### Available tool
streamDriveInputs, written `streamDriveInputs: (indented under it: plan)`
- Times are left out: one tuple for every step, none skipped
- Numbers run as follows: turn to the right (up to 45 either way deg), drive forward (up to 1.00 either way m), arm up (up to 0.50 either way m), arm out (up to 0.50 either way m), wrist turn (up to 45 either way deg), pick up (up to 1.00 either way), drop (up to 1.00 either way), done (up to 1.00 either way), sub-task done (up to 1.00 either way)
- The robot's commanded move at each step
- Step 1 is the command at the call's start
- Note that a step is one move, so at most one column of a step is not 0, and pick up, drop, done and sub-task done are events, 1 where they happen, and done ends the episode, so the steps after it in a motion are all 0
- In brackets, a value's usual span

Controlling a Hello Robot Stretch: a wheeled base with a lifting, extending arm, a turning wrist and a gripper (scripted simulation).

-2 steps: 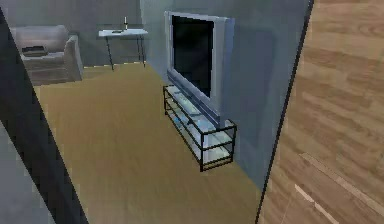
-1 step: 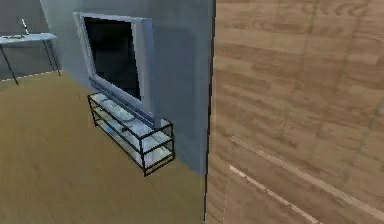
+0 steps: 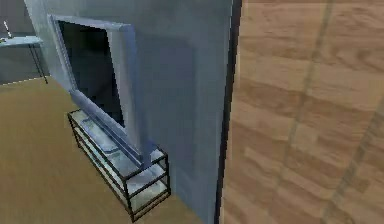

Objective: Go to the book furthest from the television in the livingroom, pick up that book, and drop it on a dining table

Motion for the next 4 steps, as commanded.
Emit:
streamDriveInputs:
  plan:
    - [-42.0,0.00,0.00,0.00,0.0,0.00,0.00,0.00,0.00]
    - [0.0,0.90,0.00,0.00,0.0,0.00,0.00,0.00,0.00]
    - [-45.0,0.00,0.00,0.00,0.0,0.00,0.00,0.00,0.00]
    - [-30.0,0.00,0.00,0.00,0.0,0.00,0.00,0.00,0.00]
